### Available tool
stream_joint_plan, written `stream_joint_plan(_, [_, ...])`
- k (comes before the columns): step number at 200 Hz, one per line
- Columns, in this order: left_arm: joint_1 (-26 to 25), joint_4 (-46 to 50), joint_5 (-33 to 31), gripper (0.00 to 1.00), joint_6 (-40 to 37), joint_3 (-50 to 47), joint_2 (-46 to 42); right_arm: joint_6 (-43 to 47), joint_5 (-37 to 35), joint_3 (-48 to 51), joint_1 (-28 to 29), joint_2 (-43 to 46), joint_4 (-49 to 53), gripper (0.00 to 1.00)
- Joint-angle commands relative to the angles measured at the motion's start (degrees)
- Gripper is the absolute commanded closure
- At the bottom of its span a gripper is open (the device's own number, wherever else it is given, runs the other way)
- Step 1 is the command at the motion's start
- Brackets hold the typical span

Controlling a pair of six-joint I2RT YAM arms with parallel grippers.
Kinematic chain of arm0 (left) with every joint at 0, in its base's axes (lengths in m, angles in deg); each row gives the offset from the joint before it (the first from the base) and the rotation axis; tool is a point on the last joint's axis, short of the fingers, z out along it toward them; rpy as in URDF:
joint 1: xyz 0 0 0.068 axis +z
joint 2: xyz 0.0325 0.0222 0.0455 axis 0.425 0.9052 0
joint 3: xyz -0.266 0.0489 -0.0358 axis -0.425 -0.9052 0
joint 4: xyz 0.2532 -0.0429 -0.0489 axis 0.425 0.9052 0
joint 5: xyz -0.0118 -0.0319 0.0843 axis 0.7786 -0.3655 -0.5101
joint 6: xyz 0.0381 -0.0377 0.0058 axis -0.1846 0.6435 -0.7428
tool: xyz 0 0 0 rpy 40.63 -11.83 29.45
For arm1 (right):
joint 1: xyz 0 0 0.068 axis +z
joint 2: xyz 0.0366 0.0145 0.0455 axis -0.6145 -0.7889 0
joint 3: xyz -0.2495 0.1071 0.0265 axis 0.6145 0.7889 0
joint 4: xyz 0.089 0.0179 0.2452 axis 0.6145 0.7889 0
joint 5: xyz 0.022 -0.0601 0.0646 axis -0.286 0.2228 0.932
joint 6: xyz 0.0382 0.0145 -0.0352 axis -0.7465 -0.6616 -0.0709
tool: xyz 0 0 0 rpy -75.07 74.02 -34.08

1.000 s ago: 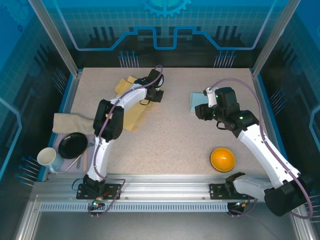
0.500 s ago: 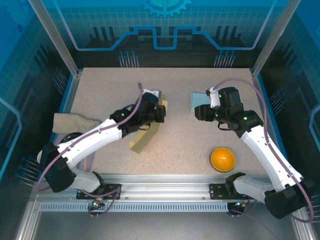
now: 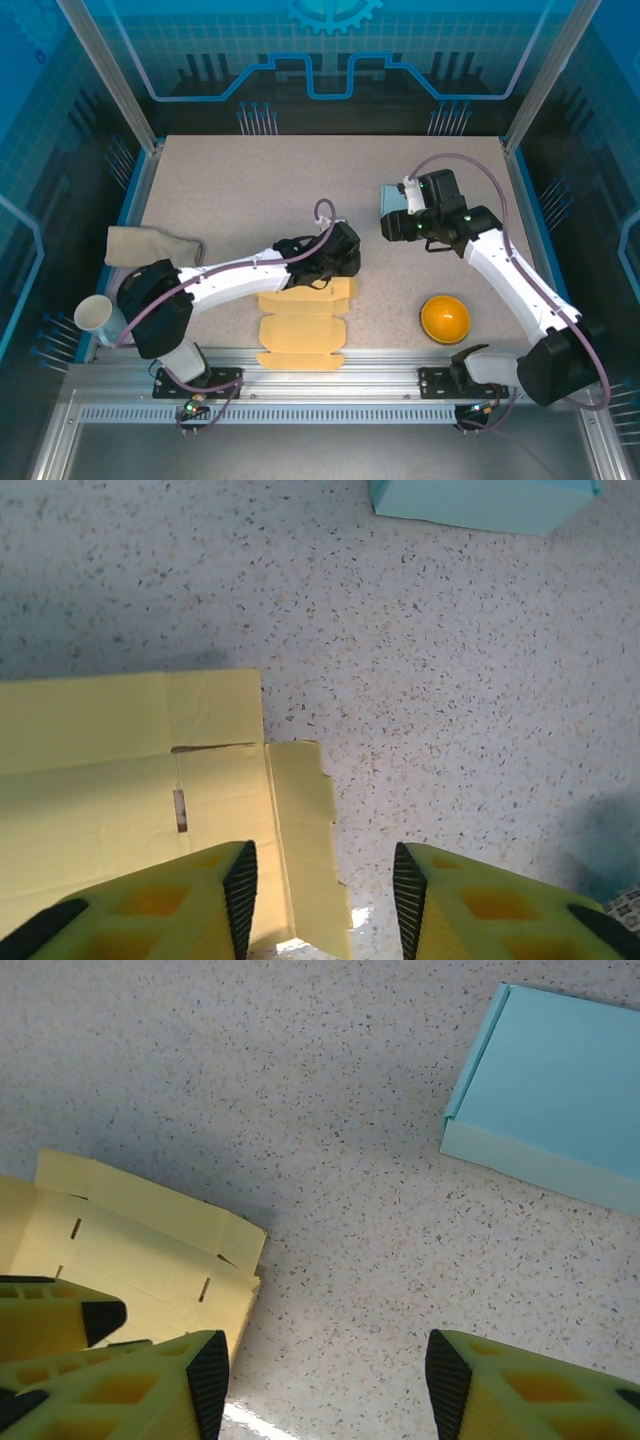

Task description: Fold the paper box

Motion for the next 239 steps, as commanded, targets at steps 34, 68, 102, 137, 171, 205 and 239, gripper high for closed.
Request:
stream_joint_plan(34, [12.3, 5.8, 1.2, 0.53, -2.1, -7.7, -18.9, 14.4, 6.0, -7.9, 4.0, -10.9, 1.1, 0.46])
stream_joint_plan(68, [25.0, 14.1, 9.1, 0.46, -6.5, -16.9, -29.6, 13.8, 7.2, -12.9, 8.7, -21.2, 2.3, 0.45])
stream_joint_plan(102, [34.2, 13.8, 19.5, 0.32, -8.4, -26.9, -34.2, 16.9, 11.2, -18.5, 11.5, -30.1, 3.0, 0.45])
stream_joint_plan(137, [37.3, 12.5, 18.8, 0.28, -8.1, -31.7, -31.8, 18.6, 14.1, -22.0, 12.2, -34.2, 4.4, 0.46])
stream_joint_plan(171, [37.5, 1.6, 25.8, 0.31, -9.9, -34.3, -27.0, 20.3, 15.0, -21.6, 12.2, -34.3, 4.5, 0.46])
stream_joint_plan(205, [37.5, -4.6, 26.0, 0.62, -13.4, -32.9, -23.1, 23.5, 16.7, -21.2, 12.1, -33.9, 4.6, 0.46])
stream_joint_plan(239, [37.2, -6.0, 26.8, 1.0, -14.2, -30.0, -22.4, 28.6, 13.7, -25.4, 11.9, -33.6, 7.8, 0.45])
